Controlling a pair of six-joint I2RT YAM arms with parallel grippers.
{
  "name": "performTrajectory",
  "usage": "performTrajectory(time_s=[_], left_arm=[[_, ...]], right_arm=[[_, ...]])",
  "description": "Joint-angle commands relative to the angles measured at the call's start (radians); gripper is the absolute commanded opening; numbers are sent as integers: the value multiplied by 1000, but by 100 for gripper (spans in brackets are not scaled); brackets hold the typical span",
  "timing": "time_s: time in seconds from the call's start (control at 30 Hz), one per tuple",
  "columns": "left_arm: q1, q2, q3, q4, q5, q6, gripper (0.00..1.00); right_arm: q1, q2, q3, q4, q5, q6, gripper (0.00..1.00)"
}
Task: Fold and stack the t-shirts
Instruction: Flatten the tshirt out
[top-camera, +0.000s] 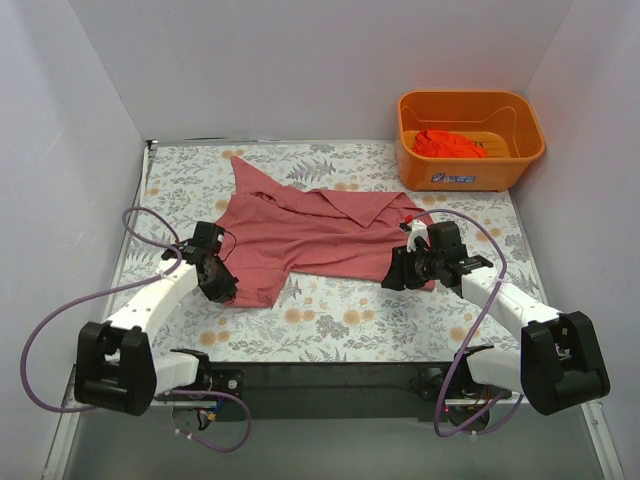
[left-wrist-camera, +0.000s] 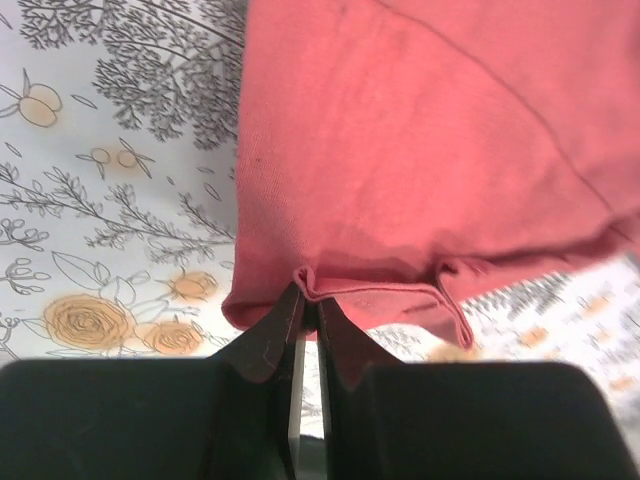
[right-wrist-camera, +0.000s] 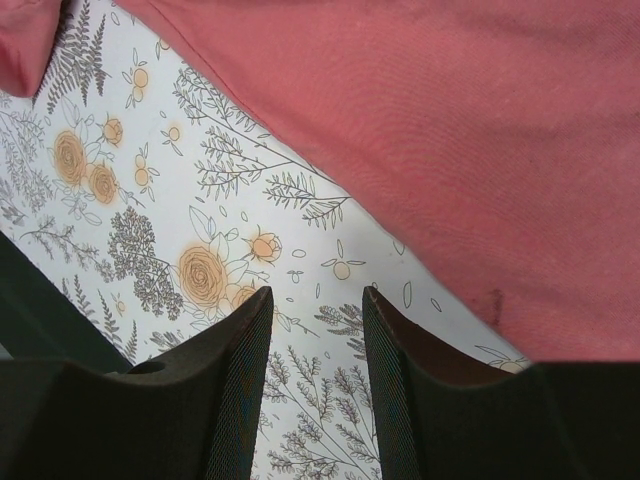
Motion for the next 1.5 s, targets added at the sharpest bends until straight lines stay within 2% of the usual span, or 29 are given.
performTrajectory(time_s=[0.0,0.07,0.17,0.23,0.33,0.37,0.47,0.53,0.6,0.8,0.93,1.0,1.23,1.47], left_arm=[[3,-108,6,-77,120,21,4],[3,-131,-26,-87,259,33,5],[2,-157,-84,-99,394,55,8],[2,-185,-110,-107,421,56,11],[-1,-237,-101,-134,461,71,24],[-1,-243,-88,-160,465,99,32],[-1,-246,-75,-206,502,148,38],[-1,-245,-66,-215,516,180,48],[-1,-249,-33,-197,475,158,54],[0,-174,162,-79,237,64,50],[3,-101,185,20,53,48,46],[5,-12,181,86,-46,48,44],[37,295,221,211,-111,44,34],[92,519,334,240,-122,70,33]], right_arm=[[5,-17,2,34,-19,4,48],[5,-21,2,36,-24,9,48],[4,-23,2,34,-32,15,48],[5,-26,2,33,-33,18,48],[5,-31,5,33,-36,21,48],[5,-31,7,31,-35,21,48],[5,-28,19,25,-19,17,48],[5,-21,37,19,23,14,48],[4,-17,53,11,100,17,48],[-54,23,123,5,250,43,48],[-125,66,151,14,258,57,48],[-149,101,165,28,280,63,48],[-200,218,203,90,272,87,45],[-274,348,220,165,246,121,44]])
